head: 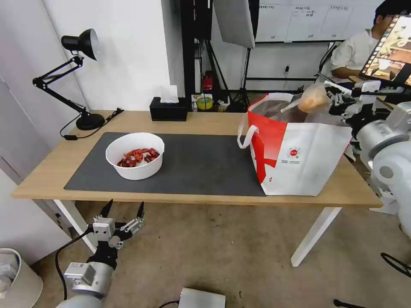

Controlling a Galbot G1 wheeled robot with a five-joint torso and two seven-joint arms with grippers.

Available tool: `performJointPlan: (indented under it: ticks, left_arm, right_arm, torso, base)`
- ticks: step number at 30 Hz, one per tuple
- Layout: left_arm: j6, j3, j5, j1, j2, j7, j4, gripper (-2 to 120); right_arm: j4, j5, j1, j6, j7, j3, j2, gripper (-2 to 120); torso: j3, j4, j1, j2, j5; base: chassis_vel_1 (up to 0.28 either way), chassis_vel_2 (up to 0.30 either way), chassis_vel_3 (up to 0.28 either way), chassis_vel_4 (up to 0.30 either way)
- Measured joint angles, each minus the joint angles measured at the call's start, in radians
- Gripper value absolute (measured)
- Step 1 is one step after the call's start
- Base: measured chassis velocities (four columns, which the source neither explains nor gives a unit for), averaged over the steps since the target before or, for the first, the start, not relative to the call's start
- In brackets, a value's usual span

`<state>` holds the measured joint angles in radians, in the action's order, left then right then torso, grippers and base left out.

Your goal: Pick up the trash from the table and place it into the takeout bag.

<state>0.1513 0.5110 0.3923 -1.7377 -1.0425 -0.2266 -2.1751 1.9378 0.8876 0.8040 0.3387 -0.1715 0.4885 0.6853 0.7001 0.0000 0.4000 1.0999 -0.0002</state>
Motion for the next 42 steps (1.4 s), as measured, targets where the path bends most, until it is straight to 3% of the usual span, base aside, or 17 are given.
performJointPlan:
  ticks: [6,8,11,14,22,25,29,34,37,42]
  left_arm:
    - [0.000,-0.005,0.002,0.005,0.005,-0.001,0.009,100]
    - [-0.001,-0.011,0.002,0.010,0.005,-0.002,0.014,100]
    - [-0.003,-0.015,0.002,0.017,0.005,-0.003,0.017,100]
    - [-0.005,-0.019,0.001,0.024,0.003,-0.008,0.018,100]
    - [-0.006,-0.015,0.001,0.021,-0.002,-0.011,0.014,100]
    - [-0.007,-0.010,-0.002,0.012,-0.008,-0.011,0.010,100]
    - [-0.006,-0.006,-0.004,0.005,-0.014,-0.011,0.007,100]
    - [-0.006,-0.004,-0.006,0.004,-0.018,-0.011,0.001,100]
    - [-0.005,-0.001,-0.006,0.004,-0.023,-0.011,-0.002,100]
    - [-0.004,0.010,-0.007,-0.001,-0.030,-0.009,-0.006,100]
  right_arm:
    - [-0.001,-0.011,0.010,0.000,-0.013,-0.002,0.011,10]
    - [0.002,-0.014,0.017,0.000,-0.014,-0.001,0.014,24]
    - [0.006,-0.015,0.020,0.001,-0.014,0.000,0.015,30]
    - [0.008,-0.017,0.023,0.000,-0.013,0.002,0.015,47]
    - [0.034,-0.017,0.033,-0.012,-0.010,0.005,0.017,72]
    - [0.045,-0.016,0.047,-0.045,-0.007,0.006,0.022,88]
    - [0.071,0.006,0.073,-0.098,0.022,0.010,0.025,99]
    - [0.123,0.054,0.119,-0.146,0.091,0.021,0.025,100]
    - [0.166,0.081,0.174,-0.206,0.196,0.023,0.024,100]
    - [0.235,0.069,0.250,-0.227,0.225,0.010,0.039,100]
  torso:
    - [0.000,0.0000,0.000,0.000,0.0000]
    - [0.000,0.0000,0.000,0.000,0.0001]
    - [0.000,0.0000,0.000,0.000,0.0001]
    - [0.000,0.0000,0.000,0.000,0.0001]
    - [0.000,0.0000,0.000,0.000,0.0001]
    - [0.000,0.0000,0.000,0.000,0.0001]
    - [0.000,0.0000,0.000,0.000,0.0002]
    - [0.000,0.0000,0.000,0.000,0.0000]
    - [0.000,0.0000,0.000,0.000,0.0001]
    - [0.000,0.0000,0.000,0.000,0.0001]
  base:
    - [0.000,0.000,0.000,0.000]
    - [0.000,0.000,0.000,0.000]
    - [0.000,0.000,0.000,0.000]
    - [0.000,0.000,0.000,0.000]
    - [0.000,0.000,0.000,0.000]
    - [0.000,0.000,0.000,0.000]
    - [0.000,0.000,0.000,0.000]
    - [0.000,0.000,0.000,0.000]
    - [0.000,0.000,0.000,0.000]
    - [0.000,0.000,0.000,0.000]
